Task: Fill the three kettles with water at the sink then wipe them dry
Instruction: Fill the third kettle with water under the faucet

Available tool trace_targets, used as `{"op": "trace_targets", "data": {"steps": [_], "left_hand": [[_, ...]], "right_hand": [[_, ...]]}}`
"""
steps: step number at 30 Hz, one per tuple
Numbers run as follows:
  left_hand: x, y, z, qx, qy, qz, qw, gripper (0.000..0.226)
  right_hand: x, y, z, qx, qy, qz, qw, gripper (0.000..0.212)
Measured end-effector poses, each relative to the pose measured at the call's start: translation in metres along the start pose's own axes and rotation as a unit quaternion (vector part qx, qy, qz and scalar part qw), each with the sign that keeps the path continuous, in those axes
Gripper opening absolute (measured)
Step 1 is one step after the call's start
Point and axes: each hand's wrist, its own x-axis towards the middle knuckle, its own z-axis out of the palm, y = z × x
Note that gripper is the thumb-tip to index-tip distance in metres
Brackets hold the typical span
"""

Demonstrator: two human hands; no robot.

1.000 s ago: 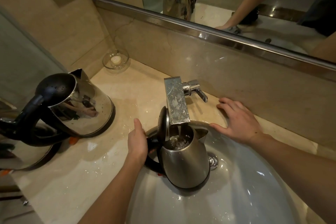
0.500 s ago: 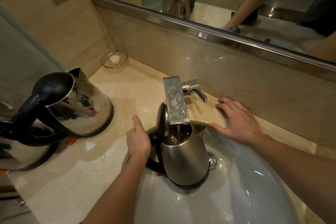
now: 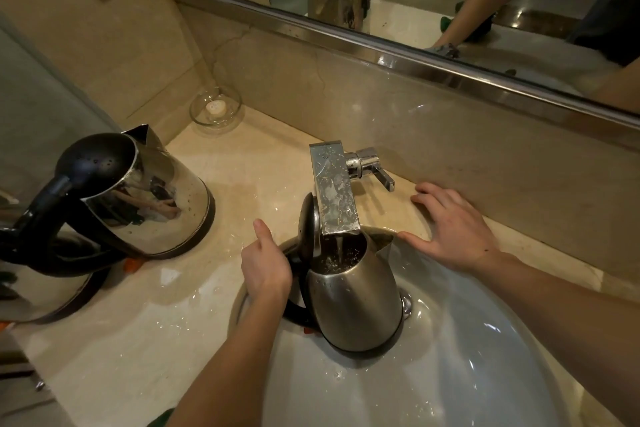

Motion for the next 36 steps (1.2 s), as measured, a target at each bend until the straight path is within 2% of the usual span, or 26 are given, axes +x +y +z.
{"op": "trace_targets", "data": {"steps": [13, 20, 26, 30, 36], "left_hand": [[0.000, -0.001, 0.000, 0.001, -0.018, -0.005, 1.000, 0.055], [-0.001, 0.005, -0.001, 0.003, -0.020, -0.013, 1.000, 0.058], [-0.004, 0.005, -0.003, 0.018, 0.020, 0.007, 1.000, 0.064], [-0.008, 0.004, -0.006, 0.024, 0.046, 0.049, 0.997, 0.066], [-0.007, 0.003, -0.010, 0.056, 0.005, 0.084, 0.995, 0.067]], "right_hand": [[0.000, -0.002, -0.003, -0.001, -0.003, -0.001, 1.000, 0.080], [0.000, -0.002, -0.002, -0.001, 0.002, -0.002, 1.000, 0.080], [0.000, -0.003, -0.003, -0.005, -0.005, 0.001, 1.000, 0.082], [-0.001, -0.002, -0.002, -0.004, -0.004, 0.000, 1.000, 0.080], [0.000, -0.003, -0.003, 0.000, 0.002, 0.001, 1.000, 0.081]]}}
